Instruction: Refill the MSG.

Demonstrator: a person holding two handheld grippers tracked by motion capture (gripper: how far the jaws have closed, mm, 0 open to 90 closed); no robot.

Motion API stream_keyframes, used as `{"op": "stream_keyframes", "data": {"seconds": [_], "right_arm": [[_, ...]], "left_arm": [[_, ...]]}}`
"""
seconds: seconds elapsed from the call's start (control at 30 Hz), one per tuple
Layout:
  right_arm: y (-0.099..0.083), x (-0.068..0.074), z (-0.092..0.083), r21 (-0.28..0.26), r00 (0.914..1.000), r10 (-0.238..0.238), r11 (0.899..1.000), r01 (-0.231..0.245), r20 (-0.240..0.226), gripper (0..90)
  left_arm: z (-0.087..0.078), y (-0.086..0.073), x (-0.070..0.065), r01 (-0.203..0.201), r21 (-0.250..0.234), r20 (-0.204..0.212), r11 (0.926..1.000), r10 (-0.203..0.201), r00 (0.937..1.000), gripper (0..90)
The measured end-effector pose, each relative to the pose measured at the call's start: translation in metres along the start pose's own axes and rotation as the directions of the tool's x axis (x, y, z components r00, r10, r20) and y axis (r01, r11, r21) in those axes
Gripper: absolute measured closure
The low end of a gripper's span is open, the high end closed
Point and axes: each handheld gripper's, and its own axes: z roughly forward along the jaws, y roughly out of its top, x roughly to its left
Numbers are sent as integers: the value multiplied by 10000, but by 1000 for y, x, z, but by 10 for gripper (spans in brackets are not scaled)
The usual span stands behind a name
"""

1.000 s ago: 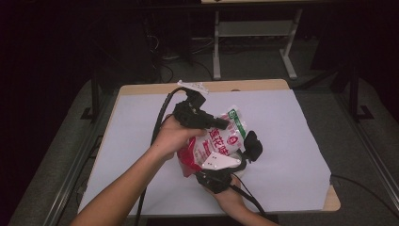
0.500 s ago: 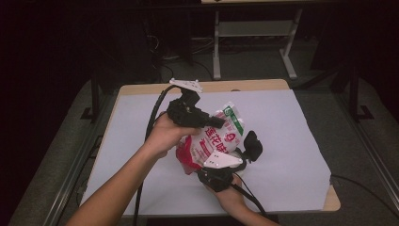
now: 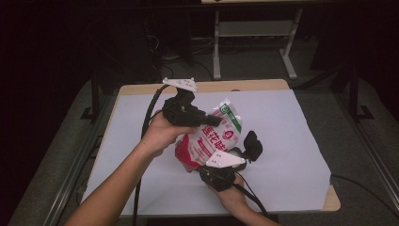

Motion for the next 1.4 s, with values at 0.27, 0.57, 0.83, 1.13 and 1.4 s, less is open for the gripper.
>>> {"op": "stream_keyframes", "data": {"seconds": [0.27, 0.57, 0.83, 1.13, 1.4], "right_arm": [[-1, -1, -4, 160, 9998, 174, 9997, -174, -23, 900], [-1, -5, -12, 187, 9999, 94, 9998, -93, -78, 900], [0, -10, -19, 459, 9991, 126, 9989, -107, -412, 900], [4, -16, -24, 594, 9971, 24, 9982, 22, -764, 900], [8, -29, -40, 529, 9936, -103, 9985, 163, -1121, 900]], "left_arm": [[-12, -2, 4, 6, -348, -60, 9994, -8, 10000, 899], [-25, -7, 12, 47, -756, -231, 9971, -65, 9997, 900], [-38, -13, 22, 42, -1030, -622, 9947, -107, 9980, 899], [-45, -29, 36, 91, -1257, -1100, 9920, -231, 9937, 899], [-44, -51, 59, 364, -1646, -1424, 9857, -603, 9880, 899]]}}
